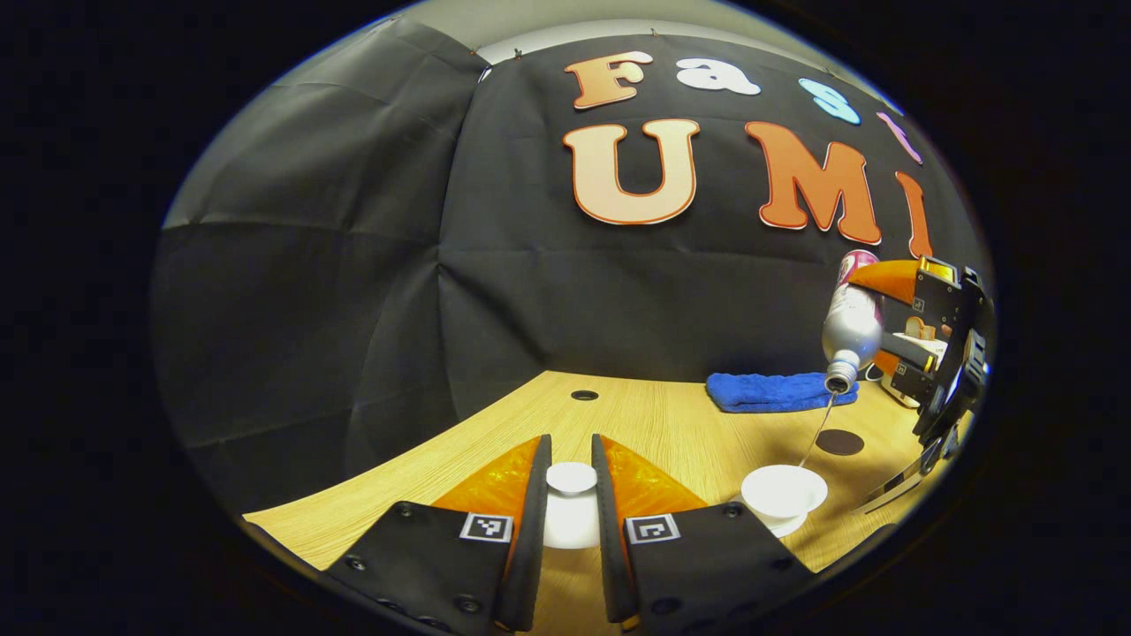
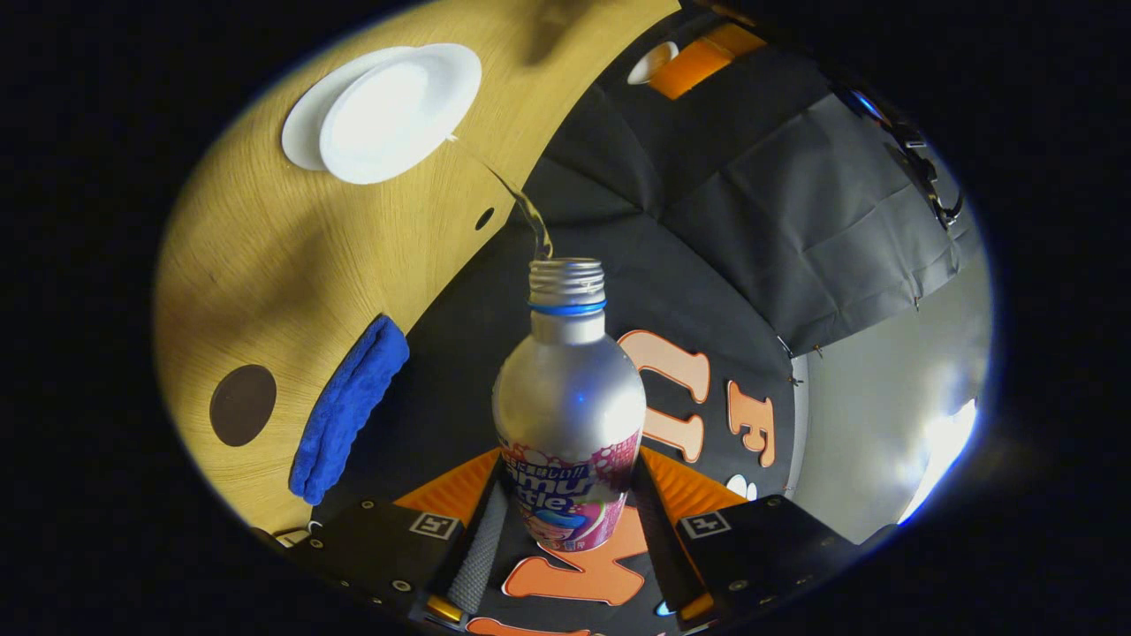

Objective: Open the teacup lid with one hand, grasp the water bottle and pour water into the teacup with the other hand; after pouring, place the water bottle on the coaster and then close the teacup lid.

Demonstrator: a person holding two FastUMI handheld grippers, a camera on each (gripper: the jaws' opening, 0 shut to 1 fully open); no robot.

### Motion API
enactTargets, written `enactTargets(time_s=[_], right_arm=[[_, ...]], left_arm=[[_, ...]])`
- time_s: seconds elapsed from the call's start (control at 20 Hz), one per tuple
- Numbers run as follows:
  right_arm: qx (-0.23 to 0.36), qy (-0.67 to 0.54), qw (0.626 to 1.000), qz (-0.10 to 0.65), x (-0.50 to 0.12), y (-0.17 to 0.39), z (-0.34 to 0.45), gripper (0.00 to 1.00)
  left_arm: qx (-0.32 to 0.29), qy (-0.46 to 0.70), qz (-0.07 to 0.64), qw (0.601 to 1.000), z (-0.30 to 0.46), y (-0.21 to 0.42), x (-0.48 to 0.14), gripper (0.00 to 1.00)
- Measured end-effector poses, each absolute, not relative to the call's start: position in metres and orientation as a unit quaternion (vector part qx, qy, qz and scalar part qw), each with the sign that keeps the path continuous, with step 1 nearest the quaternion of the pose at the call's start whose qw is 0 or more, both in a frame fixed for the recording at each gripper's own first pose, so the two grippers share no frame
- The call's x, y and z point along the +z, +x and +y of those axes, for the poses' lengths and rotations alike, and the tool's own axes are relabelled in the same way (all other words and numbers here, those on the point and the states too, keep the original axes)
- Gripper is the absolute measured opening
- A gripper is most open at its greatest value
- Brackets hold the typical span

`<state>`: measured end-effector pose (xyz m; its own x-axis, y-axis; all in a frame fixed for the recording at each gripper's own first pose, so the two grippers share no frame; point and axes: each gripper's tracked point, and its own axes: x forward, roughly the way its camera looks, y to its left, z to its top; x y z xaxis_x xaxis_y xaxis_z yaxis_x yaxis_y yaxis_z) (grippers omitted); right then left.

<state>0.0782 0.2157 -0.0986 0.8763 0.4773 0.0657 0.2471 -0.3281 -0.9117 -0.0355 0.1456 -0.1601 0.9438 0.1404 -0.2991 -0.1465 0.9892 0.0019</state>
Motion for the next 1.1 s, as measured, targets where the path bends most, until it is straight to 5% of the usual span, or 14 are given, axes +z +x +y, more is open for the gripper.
enactTargets(time_s=[0.6, 1.1], right_arm=[[0.148, -0.797, 0.544, -0.214, -0.102, 0.090, 0.216, 0.76], [0.198, -0.668, 0.712, -0.088, -0.144, 0.090, 0.197, 0.76]], left_arm=[[0.062, -0.005, 0.148, 0.987, 0.134, -0.033, -0.163, 0.33], [0.040, -0.012, 0.130, 0.991, 0.113, -0.028, -0.154, 0.33]])
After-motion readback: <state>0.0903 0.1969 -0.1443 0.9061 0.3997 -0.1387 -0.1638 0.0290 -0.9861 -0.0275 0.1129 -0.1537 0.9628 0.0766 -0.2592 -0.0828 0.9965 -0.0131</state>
